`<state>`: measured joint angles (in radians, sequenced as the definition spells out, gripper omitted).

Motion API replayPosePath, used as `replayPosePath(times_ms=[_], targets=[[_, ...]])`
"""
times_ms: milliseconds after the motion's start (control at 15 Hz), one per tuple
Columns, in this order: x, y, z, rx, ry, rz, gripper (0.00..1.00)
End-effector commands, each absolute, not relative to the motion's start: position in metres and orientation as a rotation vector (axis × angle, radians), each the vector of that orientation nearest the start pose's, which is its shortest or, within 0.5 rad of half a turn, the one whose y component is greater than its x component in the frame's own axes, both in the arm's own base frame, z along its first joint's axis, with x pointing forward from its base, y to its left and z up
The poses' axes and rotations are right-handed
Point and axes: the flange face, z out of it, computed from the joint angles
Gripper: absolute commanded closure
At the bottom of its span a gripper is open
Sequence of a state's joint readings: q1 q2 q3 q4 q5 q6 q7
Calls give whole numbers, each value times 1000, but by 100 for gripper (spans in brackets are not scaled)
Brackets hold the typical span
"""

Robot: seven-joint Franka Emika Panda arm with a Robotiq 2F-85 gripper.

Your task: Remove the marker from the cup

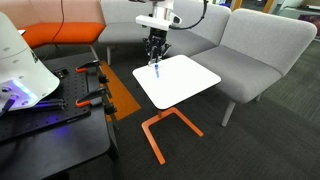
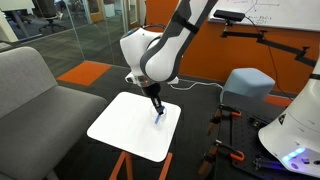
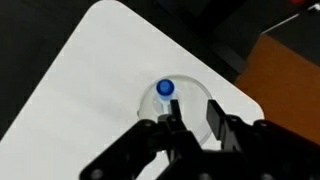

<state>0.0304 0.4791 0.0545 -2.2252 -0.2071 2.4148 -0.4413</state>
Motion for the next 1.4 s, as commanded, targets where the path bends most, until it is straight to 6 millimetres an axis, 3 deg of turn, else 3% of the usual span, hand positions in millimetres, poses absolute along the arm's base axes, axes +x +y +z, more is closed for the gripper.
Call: replayPosePath(times_ms=[0, 333, 600, 800, 1067, 1133, 1333], targets=[[518, 41, 131, -2958, -1013, 500, 57], [533, 36, 131, -2962, -1014, 492, 54], [537, 31, 121, -2946, -1004, 561, 64], [534, 29, 111, -2916, -1026, 621, 66], [530, 36, 93, -2886, -1073, 693, 67], [529, 38, 89, -2885, -1088, 709, 72], [530, 44, 85, -2898, -1157, 752, 67]])
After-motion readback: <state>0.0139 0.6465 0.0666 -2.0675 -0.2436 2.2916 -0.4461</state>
